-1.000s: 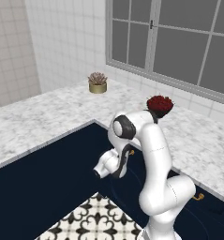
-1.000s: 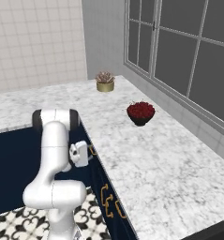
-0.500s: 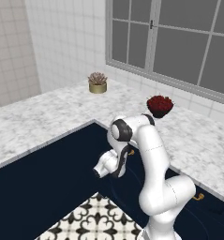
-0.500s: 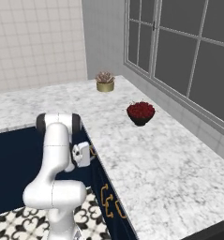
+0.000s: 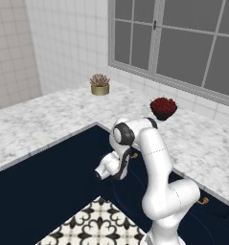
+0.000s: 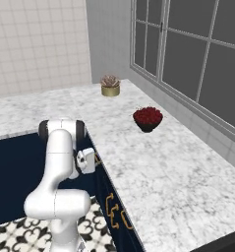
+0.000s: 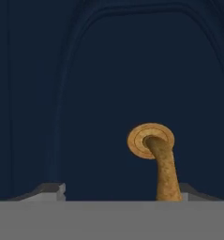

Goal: Take a straw from the drawer in front and place it inside the glass cup on the dining counter.

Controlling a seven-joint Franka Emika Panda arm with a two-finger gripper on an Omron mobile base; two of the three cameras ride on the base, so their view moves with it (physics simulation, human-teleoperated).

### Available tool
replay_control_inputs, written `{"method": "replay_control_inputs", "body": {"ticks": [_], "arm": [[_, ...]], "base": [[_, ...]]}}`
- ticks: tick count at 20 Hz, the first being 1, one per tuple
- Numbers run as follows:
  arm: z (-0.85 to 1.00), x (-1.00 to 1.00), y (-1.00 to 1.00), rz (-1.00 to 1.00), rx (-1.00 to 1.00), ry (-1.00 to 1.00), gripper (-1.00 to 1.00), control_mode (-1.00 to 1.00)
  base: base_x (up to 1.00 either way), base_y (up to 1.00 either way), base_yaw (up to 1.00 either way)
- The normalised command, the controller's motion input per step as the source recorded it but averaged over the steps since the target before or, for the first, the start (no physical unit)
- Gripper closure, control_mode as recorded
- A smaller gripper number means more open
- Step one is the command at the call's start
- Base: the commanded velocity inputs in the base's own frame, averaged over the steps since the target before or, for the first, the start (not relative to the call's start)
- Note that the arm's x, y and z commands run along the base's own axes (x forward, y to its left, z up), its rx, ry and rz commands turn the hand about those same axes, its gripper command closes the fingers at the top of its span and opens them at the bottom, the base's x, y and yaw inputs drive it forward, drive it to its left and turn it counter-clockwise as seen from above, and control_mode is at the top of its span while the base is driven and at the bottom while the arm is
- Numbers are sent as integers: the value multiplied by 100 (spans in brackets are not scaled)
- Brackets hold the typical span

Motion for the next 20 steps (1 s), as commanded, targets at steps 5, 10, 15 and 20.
{"method": "replay_control_inputs", "body": {"ticks": [5, 10, 15, 20], "arm": [[0, -13, 1, 0, 4, -1, 100, -100], [0, -32, 41, 4, 6, 0, 100, -100], [0, -47, 86, 7, 4, 0, 100, -100], [0, -52, 100, 7, 3, 0, 100, -100]], "base": [[0, 0, 0], [0, 0, 0], [0, 0, 0], [0, 0, 0]]}}
